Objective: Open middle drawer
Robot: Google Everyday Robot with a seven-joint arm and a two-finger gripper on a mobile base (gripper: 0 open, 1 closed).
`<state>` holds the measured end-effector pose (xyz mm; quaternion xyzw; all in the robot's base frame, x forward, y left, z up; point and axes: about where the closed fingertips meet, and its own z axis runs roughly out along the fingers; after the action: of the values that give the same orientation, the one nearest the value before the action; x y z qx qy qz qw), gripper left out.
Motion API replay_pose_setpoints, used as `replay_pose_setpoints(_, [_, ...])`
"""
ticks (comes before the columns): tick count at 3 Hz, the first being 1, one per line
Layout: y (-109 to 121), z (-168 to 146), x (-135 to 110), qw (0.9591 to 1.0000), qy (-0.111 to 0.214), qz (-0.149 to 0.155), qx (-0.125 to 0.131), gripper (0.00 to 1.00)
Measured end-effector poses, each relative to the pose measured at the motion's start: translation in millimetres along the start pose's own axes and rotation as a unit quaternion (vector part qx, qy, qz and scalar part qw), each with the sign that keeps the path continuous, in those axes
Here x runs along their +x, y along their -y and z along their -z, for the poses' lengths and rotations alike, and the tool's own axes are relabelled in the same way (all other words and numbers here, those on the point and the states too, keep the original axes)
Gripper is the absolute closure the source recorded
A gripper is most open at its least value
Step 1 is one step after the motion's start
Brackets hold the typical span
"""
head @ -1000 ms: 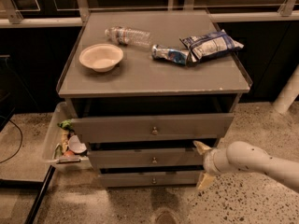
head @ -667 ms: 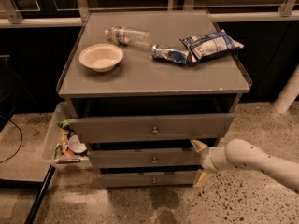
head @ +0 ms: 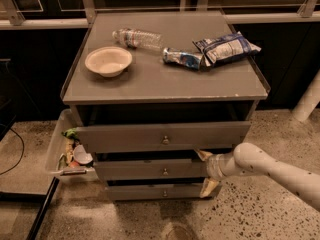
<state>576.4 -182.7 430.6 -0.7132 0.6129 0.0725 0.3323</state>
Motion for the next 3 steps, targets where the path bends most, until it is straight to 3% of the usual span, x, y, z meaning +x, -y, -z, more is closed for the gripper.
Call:
replay_pose_setpoints(1, [6, -29, 10, 0.9995, 0.025, -0.002, -0.016, 0.00])
replay_pose_setpoints(3, [9, -45, 21, 0.9997, 0.021, -0.009, -0.013, 0.00])
